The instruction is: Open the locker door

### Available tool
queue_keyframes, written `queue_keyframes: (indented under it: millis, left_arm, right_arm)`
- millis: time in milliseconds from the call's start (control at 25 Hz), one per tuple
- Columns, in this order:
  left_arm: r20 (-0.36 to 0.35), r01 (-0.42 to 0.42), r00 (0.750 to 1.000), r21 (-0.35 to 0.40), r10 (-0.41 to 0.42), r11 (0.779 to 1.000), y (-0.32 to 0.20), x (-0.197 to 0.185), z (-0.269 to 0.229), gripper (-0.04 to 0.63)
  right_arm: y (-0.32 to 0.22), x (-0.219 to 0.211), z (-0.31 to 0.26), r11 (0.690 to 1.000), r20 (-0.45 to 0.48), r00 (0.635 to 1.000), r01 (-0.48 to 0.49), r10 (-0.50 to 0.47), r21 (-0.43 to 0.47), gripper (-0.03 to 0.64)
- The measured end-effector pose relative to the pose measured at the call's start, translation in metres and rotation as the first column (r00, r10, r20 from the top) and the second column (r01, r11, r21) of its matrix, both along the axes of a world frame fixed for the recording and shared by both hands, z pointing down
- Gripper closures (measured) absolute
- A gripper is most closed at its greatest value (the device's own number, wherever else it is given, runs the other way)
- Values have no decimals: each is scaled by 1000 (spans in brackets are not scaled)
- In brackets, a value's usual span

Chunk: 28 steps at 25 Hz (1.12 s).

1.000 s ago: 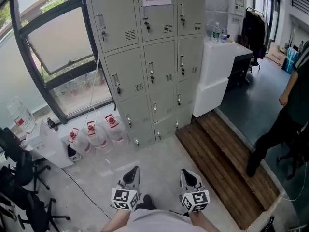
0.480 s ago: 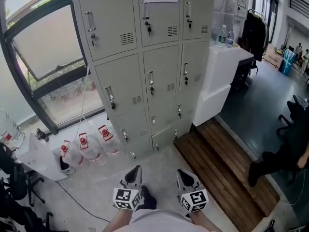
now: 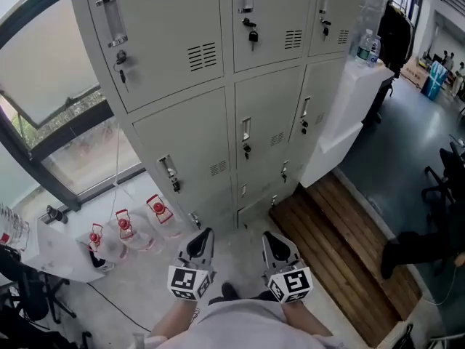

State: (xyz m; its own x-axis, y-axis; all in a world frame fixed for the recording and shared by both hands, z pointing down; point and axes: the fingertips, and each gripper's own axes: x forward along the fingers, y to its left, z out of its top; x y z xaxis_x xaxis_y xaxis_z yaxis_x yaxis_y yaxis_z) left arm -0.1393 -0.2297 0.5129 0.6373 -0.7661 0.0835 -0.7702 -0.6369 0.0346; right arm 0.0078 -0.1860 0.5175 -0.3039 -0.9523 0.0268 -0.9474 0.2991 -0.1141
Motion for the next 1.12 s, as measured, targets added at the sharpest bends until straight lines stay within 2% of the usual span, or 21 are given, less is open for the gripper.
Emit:
queue_keyframes:
  millis: [240, 600, 880, 920, 1000, 1120]
  left_arm:
    - [-31, 70, 997, -37, -71, 997, -46, -10, 7, 586]
    - [-30, 139, 990, -33, -140, 990, -76, 12, 0, 586]
    - [-20, 170, 985, -31, -171, 985, -80, 21, 0, 586]
    - [-17, 181, 983, -32, -181, 983, -80, 20, 0, 586]
    - [-13, 203, 979, -35, -203, 979, -80, 17, 1, 586]
    - [-10, 235, 972, -41, -236, 971, -80, 11, 1, 586]
  right_arm:
    - [-53, 0, 2, 999, -1, 1000, 25, -25, -21, 603]
    - [-105, 25, -2, 995, -14, 996, 90, -91, -30, 603]
    - [-136, 28, -18, 982, -19, 982, 188, -187, 36, 601]
    - [-143, 28, -19, 979, -15, 979, 202, -202, 32, 593]
    - [-158, 27, -22, 973, -5, 973, 229, -229, 20, 464]
    - [-182, 26, -25, 965, -8, 965, 261, -261, 17, 426]
